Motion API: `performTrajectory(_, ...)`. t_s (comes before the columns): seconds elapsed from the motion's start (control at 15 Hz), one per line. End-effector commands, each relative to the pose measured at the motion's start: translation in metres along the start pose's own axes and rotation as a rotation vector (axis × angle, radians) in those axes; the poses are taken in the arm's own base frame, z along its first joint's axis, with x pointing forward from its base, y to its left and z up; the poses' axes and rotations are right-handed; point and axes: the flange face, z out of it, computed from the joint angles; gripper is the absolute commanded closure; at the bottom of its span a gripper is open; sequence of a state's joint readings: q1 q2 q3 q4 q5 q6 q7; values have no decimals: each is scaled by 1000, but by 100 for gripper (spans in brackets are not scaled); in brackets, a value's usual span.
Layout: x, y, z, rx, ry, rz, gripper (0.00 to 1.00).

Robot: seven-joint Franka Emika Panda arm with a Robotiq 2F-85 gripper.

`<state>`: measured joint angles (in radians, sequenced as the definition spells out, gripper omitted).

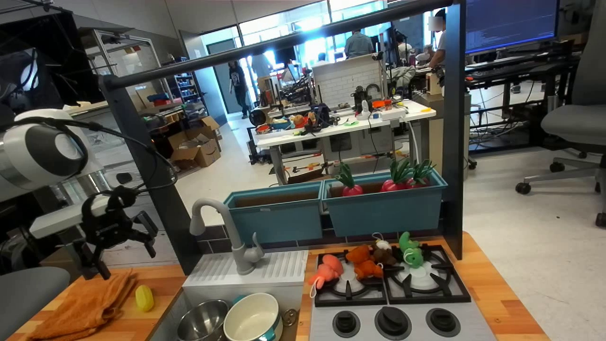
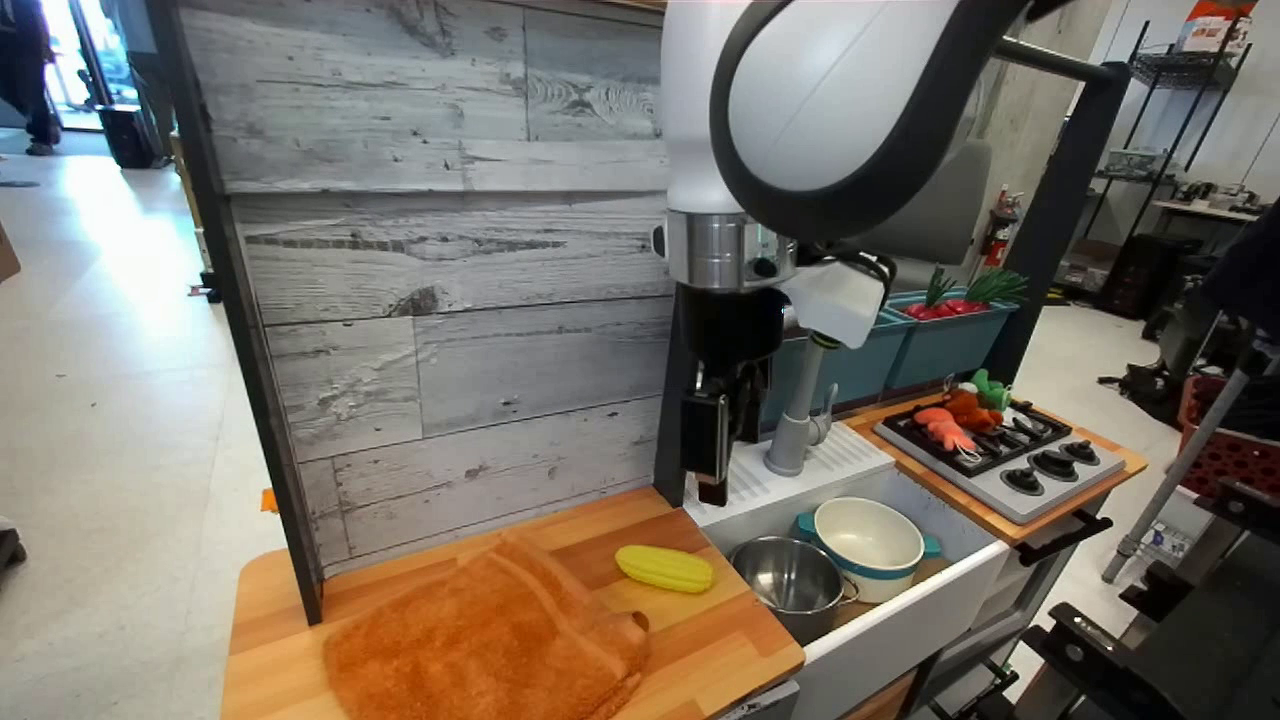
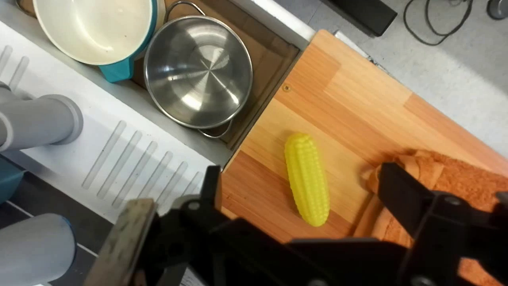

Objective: Pick the objects on the counter and the stove and put them in the pots in the sink, then wipe the counter with the cloth

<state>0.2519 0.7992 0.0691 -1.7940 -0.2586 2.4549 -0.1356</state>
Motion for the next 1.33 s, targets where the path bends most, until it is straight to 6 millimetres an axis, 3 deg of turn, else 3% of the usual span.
performTrajectory(0.0, 1, 1, 0, 6, -3, -15, 0)
performTrajectory(0.07, 2, 0, 1, 9, -3, -24, 0)
performTrajectory(0.13, 12, 1, 5, 4, 123, 50, 0)
performTrajectory(0.27, 24, -1, 17, 20, 215, 103, 0)
performTrajectory(0.53, 30, -11, 51, 30, 383, 188, 0)
performTrajectory(1.0, 26, -20, 97, 76, 375, 241, 0)
performTrajectory(1.13, 28, -20, 103, 82, 372, 243, 26)
performTrajectory(1.27, 31, -20, 108, 87, 366, 249, 42)
